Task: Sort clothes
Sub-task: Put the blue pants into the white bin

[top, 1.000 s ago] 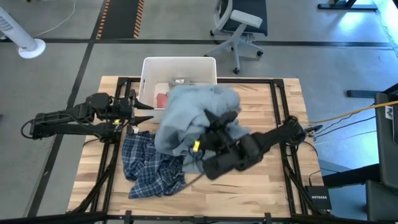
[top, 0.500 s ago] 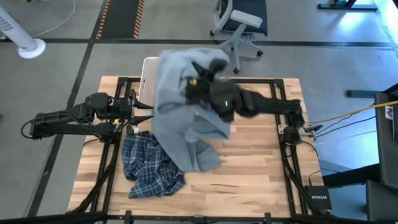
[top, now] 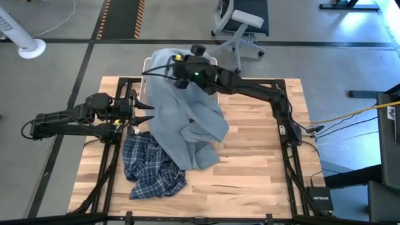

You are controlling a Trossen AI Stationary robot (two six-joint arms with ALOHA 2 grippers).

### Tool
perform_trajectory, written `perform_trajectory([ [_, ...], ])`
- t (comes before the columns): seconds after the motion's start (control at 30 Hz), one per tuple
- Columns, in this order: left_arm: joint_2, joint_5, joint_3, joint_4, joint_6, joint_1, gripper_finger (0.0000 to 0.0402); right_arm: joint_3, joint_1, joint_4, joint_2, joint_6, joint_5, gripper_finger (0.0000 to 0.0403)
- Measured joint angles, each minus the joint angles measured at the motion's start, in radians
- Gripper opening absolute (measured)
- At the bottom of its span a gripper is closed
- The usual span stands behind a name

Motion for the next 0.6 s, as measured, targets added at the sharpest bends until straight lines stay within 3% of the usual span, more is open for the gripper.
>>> perform_trajectory([
  [0.3, 0.0, 0.0, 0.0, -0.003, 0.0, 0.0, 0.0159, 0.0, -0.051, -0.009, 0.115, 0.082, -0.125, 0.006],
  [0.43, 0.0, 0.0, 0.0, -0.002, 0.0, 0.0, 0.0159, 0.0, -0.054, -0.016, 0.142, 0.084, -0.134, 0.0062],
  [0.6, 0.0, 0.0, 0.0, -0.002, 0.0, 0.0, 0.0159, 0.0, -0.055, -0.12, 0.15, 0.168, -0.191, 0.0107],
])
